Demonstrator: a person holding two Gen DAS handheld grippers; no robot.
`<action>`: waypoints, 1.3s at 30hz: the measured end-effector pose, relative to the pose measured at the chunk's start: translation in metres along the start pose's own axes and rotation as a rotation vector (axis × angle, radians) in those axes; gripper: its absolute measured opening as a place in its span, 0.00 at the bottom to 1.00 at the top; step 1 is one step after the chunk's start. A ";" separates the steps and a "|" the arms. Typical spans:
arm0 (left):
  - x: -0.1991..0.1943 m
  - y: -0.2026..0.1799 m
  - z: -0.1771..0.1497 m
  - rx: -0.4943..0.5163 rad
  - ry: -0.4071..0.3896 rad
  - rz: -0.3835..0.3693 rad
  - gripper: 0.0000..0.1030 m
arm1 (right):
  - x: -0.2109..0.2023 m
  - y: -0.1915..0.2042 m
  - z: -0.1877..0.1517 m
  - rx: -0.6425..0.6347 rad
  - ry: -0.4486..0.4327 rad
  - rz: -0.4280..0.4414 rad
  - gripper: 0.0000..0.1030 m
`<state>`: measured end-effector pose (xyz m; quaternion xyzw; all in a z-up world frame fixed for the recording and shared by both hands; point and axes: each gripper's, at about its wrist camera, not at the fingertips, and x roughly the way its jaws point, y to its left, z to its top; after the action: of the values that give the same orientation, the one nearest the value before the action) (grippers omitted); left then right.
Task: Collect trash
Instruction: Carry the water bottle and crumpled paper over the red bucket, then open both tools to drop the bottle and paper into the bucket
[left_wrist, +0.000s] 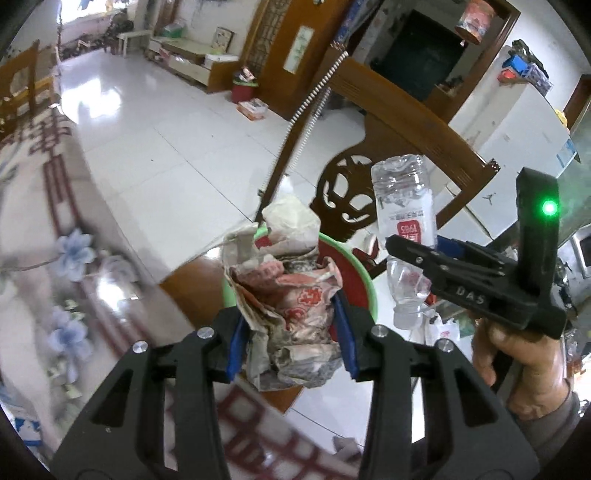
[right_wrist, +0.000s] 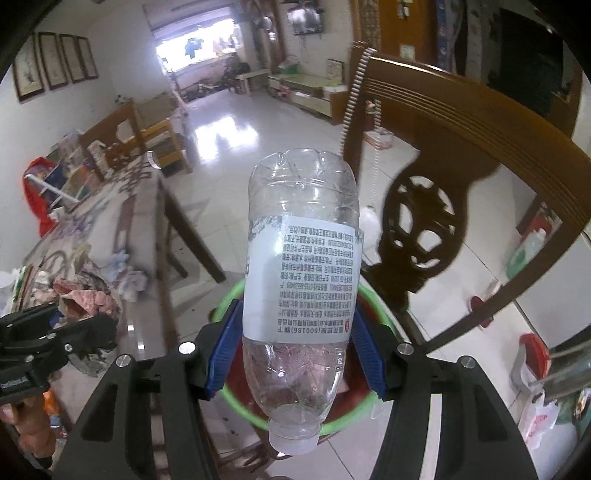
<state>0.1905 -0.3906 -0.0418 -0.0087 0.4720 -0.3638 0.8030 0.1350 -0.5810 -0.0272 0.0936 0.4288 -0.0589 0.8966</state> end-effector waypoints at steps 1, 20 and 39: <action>0.006 -0.003 0.001 -0.002 0.011 -0.011 0.38 | 0.003 -0.005 -0.001 0.018 0.008 0.006 0.54; 0.049 -0.032 0.011 0.070 0.077 -0.048 0.41 | 0.024 -0.020 0.010 0.078 0.028 0.028 0.54; 0.025 -0.012 -0.002 0.039 0.059 0.058 0.95 | 0.020 -0.008 0.020 0.082 -0.021 0.005 0.93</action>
<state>0.1895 -0.4140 -0.0575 0.0315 0.4883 -0.3496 0.7990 0.1609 -0.5939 -0.0318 0.1306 0.4161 -0.0750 0.8967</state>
